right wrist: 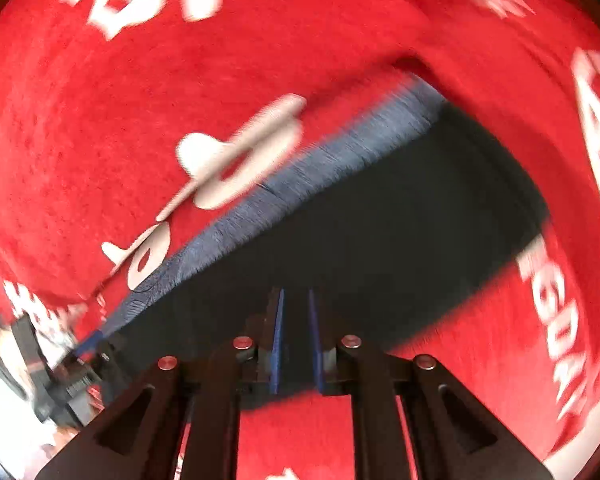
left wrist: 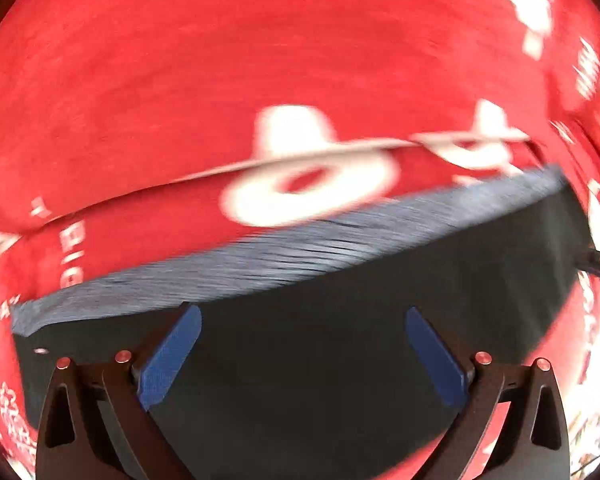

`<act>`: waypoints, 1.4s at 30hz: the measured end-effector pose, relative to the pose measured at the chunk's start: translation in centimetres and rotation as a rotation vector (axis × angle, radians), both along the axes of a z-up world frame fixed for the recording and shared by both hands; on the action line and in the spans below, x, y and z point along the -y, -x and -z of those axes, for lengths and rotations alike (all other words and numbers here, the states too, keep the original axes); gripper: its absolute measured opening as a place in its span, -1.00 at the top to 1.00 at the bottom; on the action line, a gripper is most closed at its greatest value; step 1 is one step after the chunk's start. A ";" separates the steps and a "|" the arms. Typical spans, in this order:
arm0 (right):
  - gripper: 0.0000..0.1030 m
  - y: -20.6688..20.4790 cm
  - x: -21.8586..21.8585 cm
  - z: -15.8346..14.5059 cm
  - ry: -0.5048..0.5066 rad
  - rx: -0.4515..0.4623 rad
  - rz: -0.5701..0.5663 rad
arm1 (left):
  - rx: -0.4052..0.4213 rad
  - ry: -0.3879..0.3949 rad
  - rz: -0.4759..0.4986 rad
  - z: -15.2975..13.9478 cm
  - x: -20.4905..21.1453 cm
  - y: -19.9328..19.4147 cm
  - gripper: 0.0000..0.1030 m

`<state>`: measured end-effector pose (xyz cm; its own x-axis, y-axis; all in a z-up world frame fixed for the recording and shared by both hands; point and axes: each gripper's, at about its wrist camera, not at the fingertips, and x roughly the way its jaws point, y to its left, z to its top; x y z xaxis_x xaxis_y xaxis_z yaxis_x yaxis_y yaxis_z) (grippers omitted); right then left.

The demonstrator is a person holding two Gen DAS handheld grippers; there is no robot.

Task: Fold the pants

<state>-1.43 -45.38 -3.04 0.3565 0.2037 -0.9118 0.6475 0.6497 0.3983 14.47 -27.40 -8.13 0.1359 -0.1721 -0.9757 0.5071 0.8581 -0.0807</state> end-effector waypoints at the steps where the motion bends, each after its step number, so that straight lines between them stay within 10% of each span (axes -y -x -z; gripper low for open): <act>1: 0.66 1.5 0.7 0.3 -0.026 -0.001 0.064 | -0.017 0.015 0.024 0.1 1.5 0.8 -1.00; 6: 0.41 6.6 4.5 0.8 -0.064 -0.002 0.259 | -0.060 0.071 0.050 0.4 7.4 3.6 -1.00; 14: 0.55 6.0 9.5 3.8 -0.190 0.041 0.375 | -0.051 -0.039 0.093 1.4 12.8 7.7 -1.00; 22: 0.73 7.7 11.4 3.4 -0.161 0.028 0.320 | -0.069 -0.081 0.023 1.6 12.4 8.3 -1.00; 29: 0.45 8.1 13.2 3.2 -0.245 0.105 0.268 | -0.076 -0.108 -0.022 1.9 13.0 8.6 -1.00; 32: 0.77 7.6 13.3 3.5 -0.259 0.089 0.266 | -0.079 -0.108 -0.033 1.1 13.0 8.6 -1.00; 37: 0.77 8.3 12.3 4.3 -0.202 0.042 0.238 | -0.082 -0.108 -0.032 1.6 12.9 9.6 -1.00; 42: 0.38 9.0 12.6 3.4 -0.169 -0.006 0.260 | -0.082 -0.114 -0.032 1.4 12.9 9.7 -1.00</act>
<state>-10.43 -58.00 -6.40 0.4114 0.2552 -0.8750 0.7859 0.3870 0.4824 4.73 -40.27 -9.54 0.0586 -0.0564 -0.9967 0.4751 0.8797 -0.0218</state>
